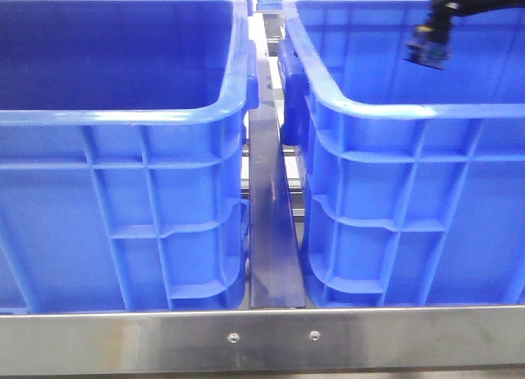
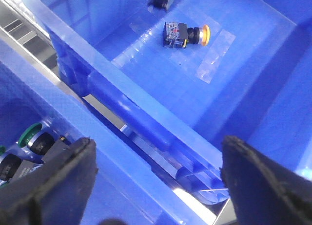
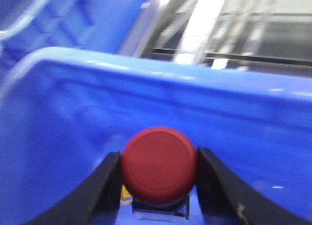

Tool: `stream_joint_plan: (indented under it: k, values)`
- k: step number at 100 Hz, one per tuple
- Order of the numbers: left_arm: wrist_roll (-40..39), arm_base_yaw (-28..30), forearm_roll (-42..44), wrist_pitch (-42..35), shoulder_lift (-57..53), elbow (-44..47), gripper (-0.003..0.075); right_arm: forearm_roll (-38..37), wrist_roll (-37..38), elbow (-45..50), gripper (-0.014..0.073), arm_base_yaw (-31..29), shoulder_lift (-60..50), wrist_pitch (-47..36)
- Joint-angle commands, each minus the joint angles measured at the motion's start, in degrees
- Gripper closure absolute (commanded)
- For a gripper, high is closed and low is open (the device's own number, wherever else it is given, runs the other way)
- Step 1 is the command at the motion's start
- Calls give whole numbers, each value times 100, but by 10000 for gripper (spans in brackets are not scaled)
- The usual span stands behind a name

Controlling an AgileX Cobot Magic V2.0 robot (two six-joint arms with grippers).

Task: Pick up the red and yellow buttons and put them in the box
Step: 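Carry the red button with the right gripper over the other bin, then lower the red button into the bin and open the right gripper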

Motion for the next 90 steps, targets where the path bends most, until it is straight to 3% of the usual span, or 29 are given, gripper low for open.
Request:
stream_joint_plan:
  k: [1,61,90]
  values:
    - [-45,-44,-160,-314,-218,-157,210,159,-141,-195,382,1,-220,-290]
    - [-45,-44,-182,-314,-218,-157,210,428,-486,-213,382,449,744,-1354]
    - [-45,-44,-182,-314,-218,-157,210,637,-515,-226,382,449,1000,-1480]
